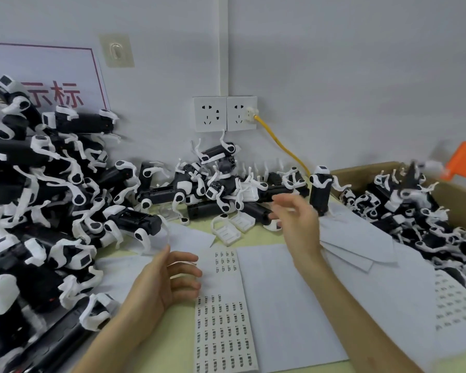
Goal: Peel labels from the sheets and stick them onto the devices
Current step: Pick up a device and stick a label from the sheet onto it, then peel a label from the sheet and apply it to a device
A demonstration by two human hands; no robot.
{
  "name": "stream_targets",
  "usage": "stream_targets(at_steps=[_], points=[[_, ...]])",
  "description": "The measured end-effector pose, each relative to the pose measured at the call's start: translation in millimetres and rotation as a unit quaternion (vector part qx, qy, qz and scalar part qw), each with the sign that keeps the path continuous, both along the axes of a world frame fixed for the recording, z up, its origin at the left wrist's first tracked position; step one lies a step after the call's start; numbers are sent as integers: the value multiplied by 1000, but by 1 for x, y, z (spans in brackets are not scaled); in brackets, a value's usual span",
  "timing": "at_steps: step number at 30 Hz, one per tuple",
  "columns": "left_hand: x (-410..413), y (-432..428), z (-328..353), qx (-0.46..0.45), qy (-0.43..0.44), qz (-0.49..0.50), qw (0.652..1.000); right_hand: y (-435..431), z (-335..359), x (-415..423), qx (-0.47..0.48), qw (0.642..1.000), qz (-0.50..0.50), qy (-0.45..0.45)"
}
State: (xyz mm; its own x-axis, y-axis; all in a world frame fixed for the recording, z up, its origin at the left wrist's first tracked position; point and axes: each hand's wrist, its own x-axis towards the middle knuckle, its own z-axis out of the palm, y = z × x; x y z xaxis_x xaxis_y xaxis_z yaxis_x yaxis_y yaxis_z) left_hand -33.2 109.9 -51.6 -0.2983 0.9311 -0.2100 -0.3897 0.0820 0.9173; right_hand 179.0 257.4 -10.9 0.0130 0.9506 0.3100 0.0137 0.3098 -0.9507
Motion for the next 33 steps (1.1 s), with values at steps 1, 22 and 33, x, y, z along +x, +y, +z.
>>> stream_targets(at_steps=[1,22,33], points=[[0,0,-1,-1,3,1,1000,1,2,3,75,994,-61,-43],[9,-6,4,29,-29,21,999,72,60,68,98,984,-126,-84],[21,-12,18,41,-59,-65,995,-28,10,-8,-96,855,474,189]])
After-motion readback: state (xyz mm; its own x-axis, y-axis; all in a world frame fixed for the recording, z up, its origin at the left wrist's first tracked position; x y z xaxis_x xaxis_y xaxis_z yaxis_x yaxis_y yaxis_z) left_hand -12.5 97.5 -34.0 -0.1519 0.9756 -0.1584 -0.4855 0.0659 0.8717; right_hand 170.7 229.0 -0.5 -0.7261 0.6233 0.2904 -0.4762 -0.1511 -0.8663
